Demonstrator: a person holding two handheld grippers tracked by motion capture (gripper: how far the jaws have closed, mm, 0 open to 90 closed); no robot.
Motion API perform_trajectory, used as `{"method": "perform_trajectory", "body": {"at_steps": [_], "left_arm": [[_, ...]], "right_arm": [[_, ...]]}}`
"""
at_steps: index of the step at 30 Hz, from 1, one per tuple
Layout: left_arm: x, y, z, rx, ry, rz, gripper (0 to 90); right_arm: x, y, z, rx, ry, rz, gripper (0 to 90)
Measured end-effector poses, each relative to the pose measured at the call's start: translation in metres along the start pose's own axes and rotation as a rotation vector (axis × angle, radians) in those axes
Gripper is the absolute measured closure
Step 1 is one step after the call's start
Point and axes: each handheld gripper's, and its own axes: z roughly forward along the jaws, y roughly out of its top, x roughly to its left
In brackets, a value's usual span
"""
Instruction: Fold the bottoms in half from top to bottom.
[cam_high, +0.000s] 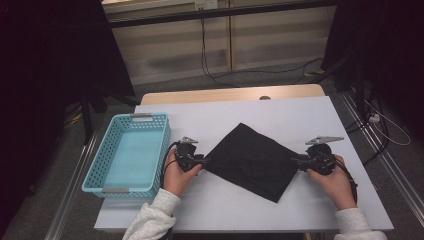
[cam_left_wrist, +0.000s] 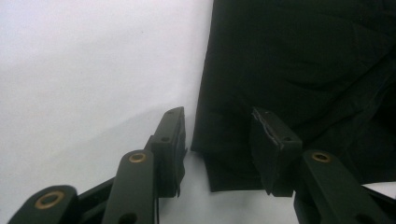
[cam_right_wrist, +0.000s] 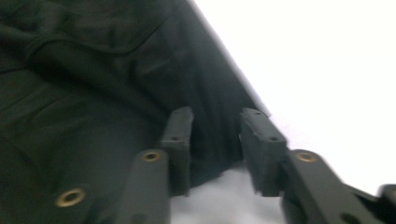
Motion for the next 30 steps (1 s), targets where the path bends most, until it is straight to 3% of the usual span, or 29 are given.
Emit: {"method": "perform_trajectory", "body": {"at_steps": [2,3,7,10,13,19,21,27,30], "left_arm": [[0.000,0.000,0.000,-0.001,0.000,0.001,57.2],[0.000,0.000,0.000,-0.002,0.002,0.001,57.4],[0.000,-0.001,0.000,-0.005,0.006,0.000,58.4],[0.001,0.000,0.000,-0.002,-0.001,-0.003,60.1],[0.001,-0.001,0.000,-0.001,0.000,-0.006,60.7],[0.001,-0.001,-0.001,0.000,-0.001,-0.004,61.6],[0.001,-0.001,-0.001,0.001,0.000,-0.011,62.4],[0.002,-0.001,-0.002,0.005,-0.013,-0.039,67.4],[0.003,0.001,-0.008,-0.007,0.002,-0.026,61.2]], "right_arm": [[0.001,-0.001,0.000,-0.002,0.026,0.024,80.3],[0.002,-0.001,0.000,-0.004,0.022,0.014,81.8],[0.002,0.001,-0.001,-0.013,0.020,0.007,83.9],[0.000,0.008,-0.006,-0.082,0.019,-0.012,84.0],[-0.004,0.016,-0.009,-0.131,0.018,0.002,83.9],[-0.013,0.012,0.014,-0.063,-0.010,0.000,83.3],[-0.016,0.009,0.015,-0.085,0.008,0.034,83.1],[-0.015,0.007,0.013,-0.090,0.006,0.029,82.2],[-0.014,0.006,0.013,-0.089,0.005,0.028,82.1]]}}
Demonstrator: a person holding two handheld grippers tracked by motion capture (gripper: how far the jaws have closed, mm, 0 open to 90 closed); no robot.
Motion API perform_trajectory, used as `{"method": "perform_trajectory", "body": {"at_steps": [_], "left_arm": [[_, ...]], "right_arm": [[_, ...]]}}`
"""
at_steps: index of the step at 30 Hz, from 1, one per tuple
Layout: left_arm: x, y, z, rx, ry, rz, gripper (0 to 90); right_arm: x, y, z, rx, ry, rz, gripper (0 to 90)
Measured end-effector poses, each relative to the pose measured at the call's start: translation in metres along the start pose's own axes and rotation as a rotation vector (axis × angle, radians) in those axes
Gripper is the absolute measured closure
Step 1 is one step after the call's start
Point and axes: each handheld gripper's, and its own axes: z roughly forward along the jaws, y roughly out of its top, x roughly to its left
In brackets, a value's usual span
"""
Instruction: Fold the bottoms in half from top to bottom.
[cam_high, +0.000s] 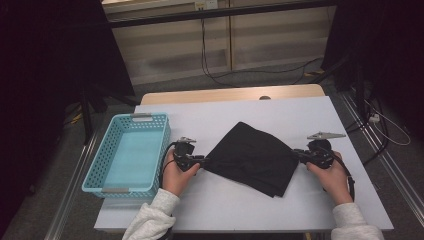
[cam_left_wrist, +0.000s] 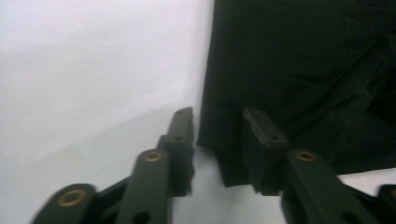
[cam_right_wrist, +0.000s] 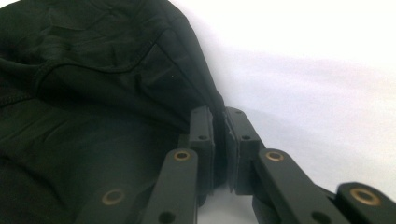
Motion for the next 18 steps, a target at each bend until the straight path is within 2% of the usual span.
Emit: {"method": "perform_trajectory", "body": {"at_steps": [2,4,6,9,14,16,17,18], "left_arm": [[-0.001,0.002,-0.005,-0.011,-0.015,-0.005,51.5],[-0.005,0.002,-0.008,-0.005,-0.030,0.013,40.2],[-0.008,0.000,-0.009,-0.002,-0.036,0.042,35.3],[-0.009,-0.004,-0.009,0.020,-0.018,0.076,26.4],[-0.015,-0.010,-0.001,0.046,-0.004,0.114,21.9],[-0.016,-0.010,0.004,0.028,0.006,0.129,22.0],[-0.016,-0.010,0.005,0.014,0.006,0.145,23.9],[-0.016,-0.011,0.006,-0.008,0.012,0.146,32.1]], "right_arm": [[0.000,0.000,0.000,-0.001,-0.001,0.000,82.1],[0.000,0.000,0.000,-0.002,-0.001,0.001,82.0],[0.000,-0.001,0.000,-0.003,0.002,0.007,81.9],[0.000,-0.001,0.000,-0.002,0.003,0.010,81.9],[0.000,-0.001,0.000,-0.005,0.008,0.017,81.8],[0.000,-0.001,0.000,-0.006,0.007,0.017,81.8],[0.000,-0.001,0.000,-0.006,0.005,0.015,81.8],[0.000,-0.001,0.000,-0.006,0.005,0.015,81.8]]}}
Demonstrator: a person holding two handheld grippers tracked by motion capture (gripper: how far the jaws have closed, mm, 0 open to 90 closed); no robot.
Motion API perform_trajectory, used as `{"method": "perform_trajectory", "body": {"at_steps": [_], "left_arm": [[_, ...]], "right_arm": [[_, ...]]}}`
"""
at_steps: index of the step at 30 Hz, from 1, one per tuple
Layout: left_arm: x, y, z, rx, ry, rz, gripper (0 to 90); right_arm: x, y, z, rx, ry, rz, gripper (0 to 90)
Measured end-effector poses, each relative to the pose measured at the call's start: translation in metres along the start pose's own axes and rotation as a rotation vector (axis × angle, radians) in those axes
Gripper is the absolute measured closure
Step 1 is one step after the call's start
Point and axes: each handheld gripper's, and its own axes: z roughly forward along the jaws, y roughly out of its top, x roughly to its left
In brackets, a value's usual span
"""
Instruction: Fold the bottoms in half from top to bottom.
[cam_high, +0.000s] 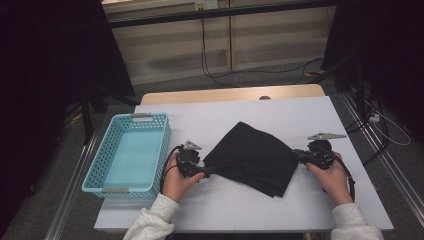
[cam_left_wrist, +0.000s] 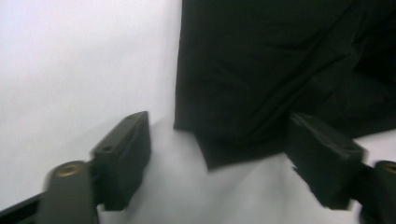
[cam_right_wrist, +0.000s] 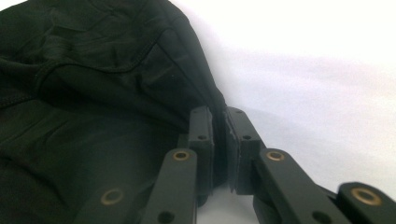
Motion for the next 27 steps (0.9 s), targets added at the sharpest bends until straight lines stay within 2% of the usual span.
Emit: {"method": "perform_trajectory", "body": {"at_steps": [1,2,4,5,6,8,10,11,13,14,17,19,23,27], "left_arm": [[0.001,0.000,0.001,-0.010,0.012,0.004,37.5],[0.001,0.000,0.002,-0.014,0.019,0.002,38.2],[0.001,0.001,0.004,-0.021,0.063,0.013,41.8],[0.002,0.002,0.005,-0.033,0.068,0.009,44.9],[0.003,0.002,0.006,-0.040,0.067,-0.003,47.1],[0.003,0.004,0.008,-0.037,0.062,0.001,54.0],[0.003,0.005,0.009,-0.042,0.039,-0.024,67.5],[0.003,0.006,0.009,-0.041,0.041,-0.036,70.6],[0.006,0.008,0.006,-0.025,0.042,-0.064,82.5],[0.008,0.009,0.005,-0.018,0.040,-0.082,84.6],[0.017,0.013,-0.004,-0.024,0.035,-0.106,86.2],[0.020,0.014,-0.008,-0.053,0.043,-0.132,86.3],[0.025,0.012,-0.008,-0.059,0.042,-0.139,86.0],[0.026,0.010,-0.006,-0.050,0.037,-0.140,84.9]], "right_arm": [[0.000,0.000,0.000,0.000,0.000,0.001,81.8],[0.000,0.000,0.000,0.000,0.001,0.001,81.8],[0.000,0.000,0.000,-0.001,0.002,0.000,81.8],[0.000,0.000,0.000,-0.001,0.003,0.001,81.8],[0.000,0.000,0.000,-0.001,0.003,0.000,81.8],[0.000,0.000,0.000,-0.001,0.003,0.001,81.8],[0.001,0.000,0.000,0.000,0.004,0.001,81.8],[0.001,0.000,0.000,0.000,0.005,-0.003,81.9],[0.002,0.000,0.000,0.001,0.009,-0.001,82.0],[0.002,0.000,0.000,0.001,0.014,0.002,82.2],[0.003,0.001,-0.001,0.002,0.022,0.003,82.5],[0.006,0.002,-0.001,0.001,0.035,-0.005,82.8],[0.011,0.002,0.002,0.011,0.036,-0.028,82.9],[0.010,0.002,0.001,0.018,0.044,-0.017,82.4]]}}
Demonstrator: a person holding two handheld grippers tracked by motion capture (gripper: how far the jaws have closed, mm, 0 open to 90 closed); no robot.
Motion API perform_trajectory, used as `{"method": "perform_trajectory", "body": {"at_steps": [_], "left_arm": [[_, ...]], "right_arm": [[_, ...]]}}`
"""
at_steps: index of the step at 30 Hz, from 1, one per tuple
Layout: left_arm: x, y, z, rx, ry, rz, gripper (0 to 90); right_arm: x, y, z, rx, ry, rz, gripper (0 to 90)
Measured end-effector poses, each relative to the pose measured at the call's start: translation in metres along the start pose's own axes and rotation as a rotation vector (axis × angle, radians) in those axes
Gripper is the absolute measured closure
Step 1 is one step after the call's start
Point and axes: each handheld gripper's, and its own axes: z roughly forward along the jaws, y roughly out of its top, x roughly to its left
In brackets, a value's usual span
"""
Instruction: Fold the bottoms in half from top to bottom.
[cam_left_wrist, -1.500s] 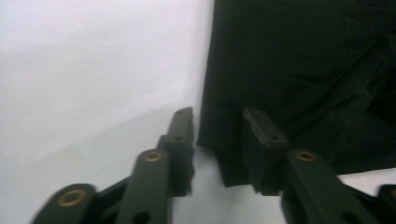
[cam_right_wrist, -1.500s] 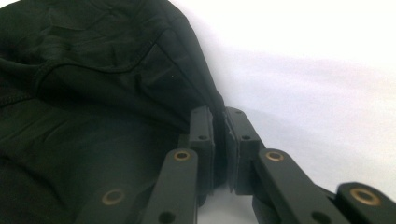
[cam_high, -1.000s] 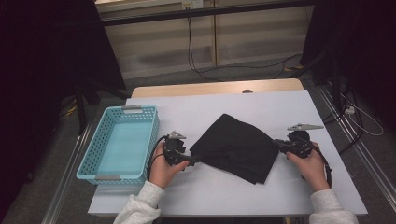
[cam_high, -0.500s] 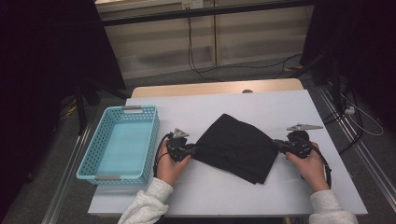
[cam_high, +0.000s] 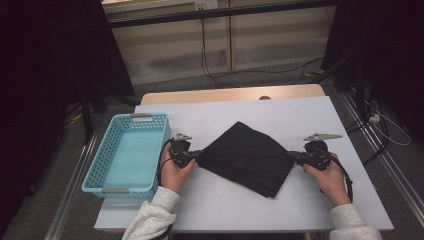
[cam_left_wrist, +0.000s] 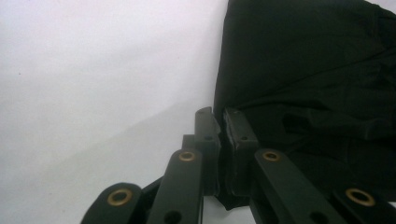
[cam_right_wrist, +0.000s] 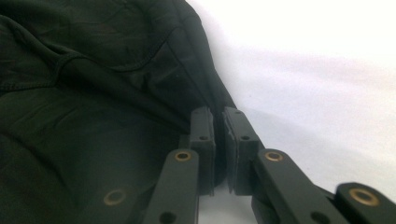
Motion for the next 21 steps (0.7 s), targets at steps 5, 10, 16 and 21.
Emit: {"method": "perform_trajectory", "body": {"at_steps": [5,10,16,21], "left_arm": [[0.002,0.001,-0.004,0.027,0.008,-0.015,65.6],[0.000,0.004,-0.011,0.035,0.004,-0.008,46.4],[-0.004,0.007,-0.016,0.051,0.003,0.002,31.3],[-0.004,0.007,-0.019,0.079,-0.005,0.003,26.8]], "right_arm": [[0.001,0.002,-0.005,-0.014,-0.029,-0.034,74.9],[-0.002,0.009,-0.018,-0.077,-0.076,-0.040,61.2],[0.004,0.010,-0.010,-0.061,-0.090,-0.076,43.7],[0.005,0.006,0.001,-0.036,-0.046,-0.071,38.5]]}}
